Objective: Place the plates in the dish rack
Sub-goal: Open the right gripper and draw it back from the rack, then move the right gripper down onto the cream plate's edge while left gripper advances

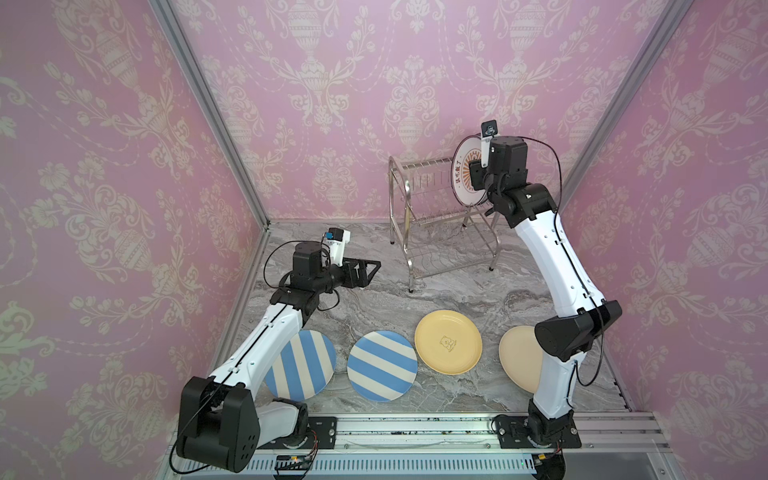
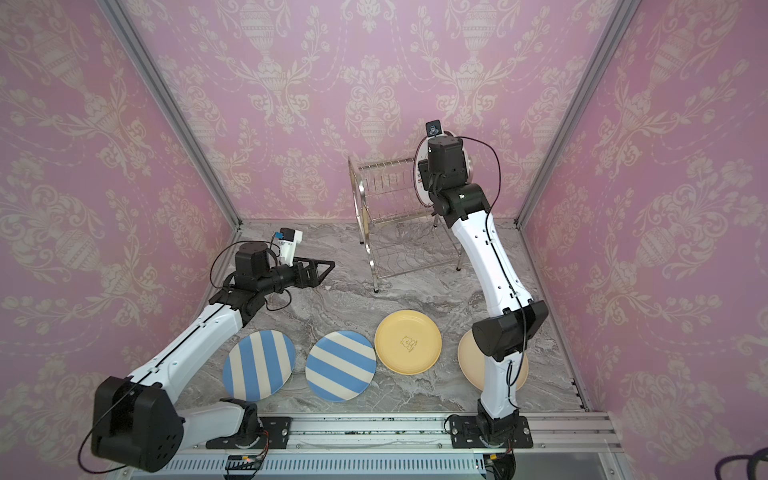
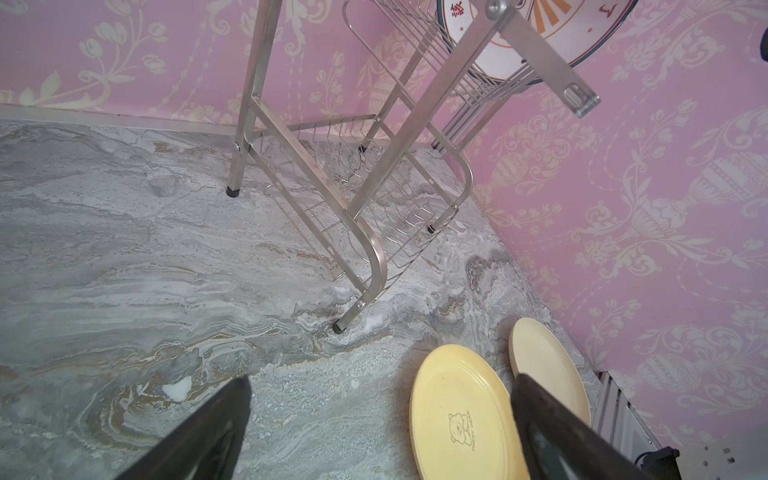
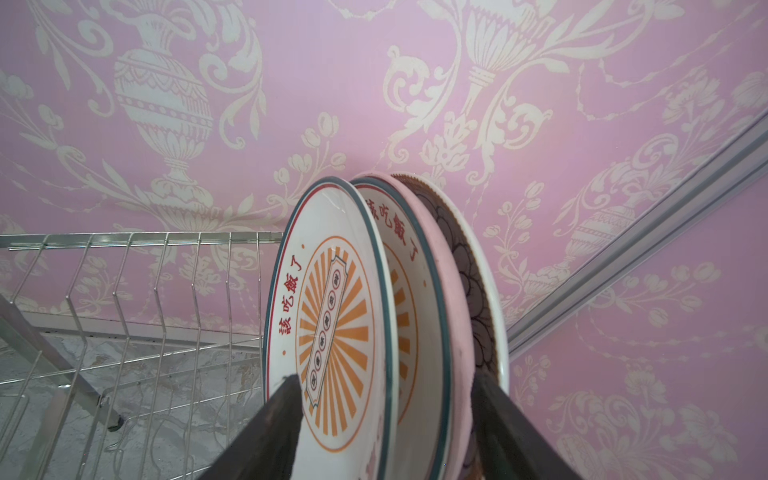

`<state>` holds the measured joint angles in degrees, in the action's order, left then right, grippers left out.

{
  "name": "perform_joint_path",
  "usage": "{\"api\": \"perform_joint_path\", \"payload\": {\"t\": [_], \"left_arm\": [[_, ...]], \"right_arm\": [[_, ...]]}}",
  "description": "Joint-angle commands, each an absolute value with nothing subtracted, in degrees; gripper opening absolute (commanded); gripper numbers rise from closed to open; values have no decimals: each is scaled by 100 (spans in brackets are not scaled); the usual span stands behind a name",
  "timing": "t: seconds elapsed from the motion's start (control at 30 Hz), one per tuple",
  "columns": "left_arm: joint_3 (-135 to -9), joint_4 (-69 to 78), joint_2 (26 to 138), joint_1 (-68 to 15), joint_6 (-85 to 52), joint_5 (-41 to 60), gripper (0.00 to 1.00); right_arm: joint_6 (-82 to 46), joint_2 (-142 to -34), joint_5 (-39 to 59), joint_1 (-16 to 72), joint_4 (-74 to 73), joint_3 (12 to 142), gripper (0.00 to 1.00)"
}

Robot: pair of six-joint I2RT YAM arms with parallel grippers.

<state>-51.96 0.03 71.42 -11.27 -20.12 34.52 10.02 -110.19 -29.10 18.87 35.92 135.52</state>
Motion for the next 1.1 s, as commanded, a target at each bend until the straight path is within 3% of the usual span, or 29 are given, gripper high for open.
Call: {"api": "perform_joint_path", "payload": {"t": [0.0,0.37,0.63,0.8,1.07], "left_arm": [[-5141,-167,6976,-1055,-1814,3250,99],[-5339,-435,6713,-1011,-1656,2839,99],[-4987,146,6555,-1003,-1904,3118,99],[-4633,739,6530,-1010,-2143,3516,99],[-3970,1463,6470,-1148,-2302,3739,99]], "right_arm": [[507,-10625,-2650,1881,4515,13712,70],[-237,-8417,-1978,1986,4595,11695,74],[-1479,-6222,-1887,1995,4869,8820,74],[-2512,-5628,-1753,1993,5448,7343,76],[-4214,-4443,-1335,1986,4957,4658,77]]}}
